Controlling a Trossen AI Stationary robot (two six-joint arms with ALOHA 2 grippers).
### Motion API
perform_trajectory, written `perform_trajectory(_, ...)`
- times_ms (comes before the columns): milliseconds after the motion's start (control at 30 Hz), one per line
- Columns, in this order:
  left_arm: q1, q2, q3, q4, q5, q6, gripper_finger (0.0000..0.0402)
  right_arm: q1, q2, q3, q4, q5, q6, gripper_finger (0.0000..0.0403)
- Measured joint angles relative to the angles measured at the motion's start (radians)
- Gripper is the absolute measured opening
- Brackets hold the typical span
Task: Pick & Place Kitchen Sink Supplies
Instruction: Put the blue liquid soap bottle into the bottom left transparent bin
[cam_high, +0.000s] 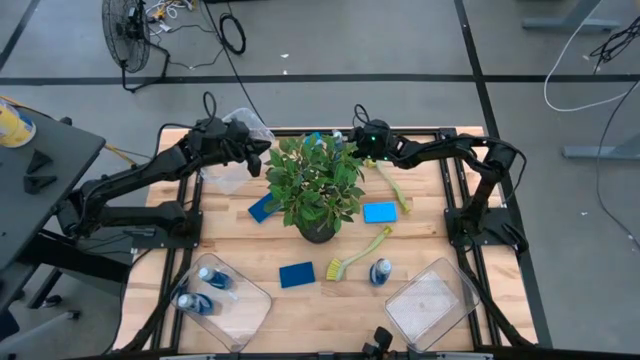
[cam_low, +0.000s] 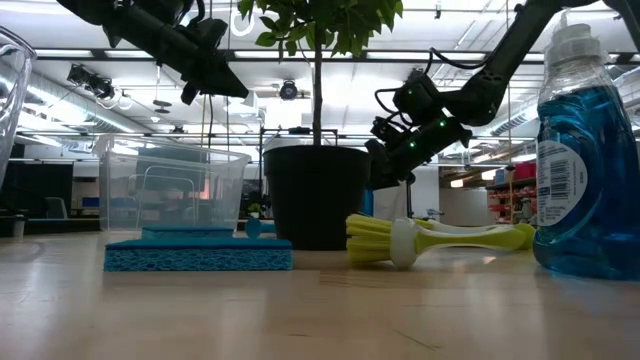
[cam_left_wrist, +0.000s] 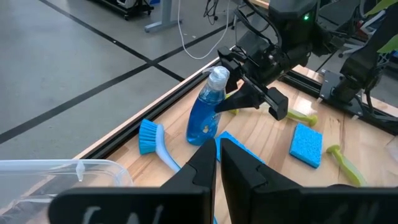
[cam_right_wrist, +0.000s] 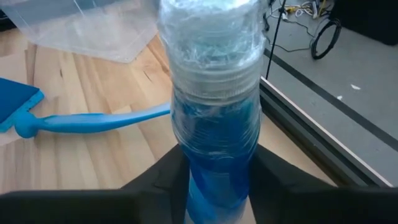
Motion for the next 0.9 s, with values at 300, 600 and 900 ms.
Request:
perform_trajectory(300,0.0,-0.001,0.036,0.002,0.016,0.0,0.0028,0.0,-0.049,0.0,0.01,-0.001,-0.001,0.0116)
perform_trajectory(600,-0.001,0.0,0.16,-0.006,0.035,0.071,0.0028,0.0,-0.203,0.0,-0.011,0.003,-0.035,0.0115)
perform_trajectory(900,-0.001,0.0,0.299,-0.012,0.086,0.176,0.0028,0.0,-0.456,0.0,-0.187,0.103,-0.091,0.0114)
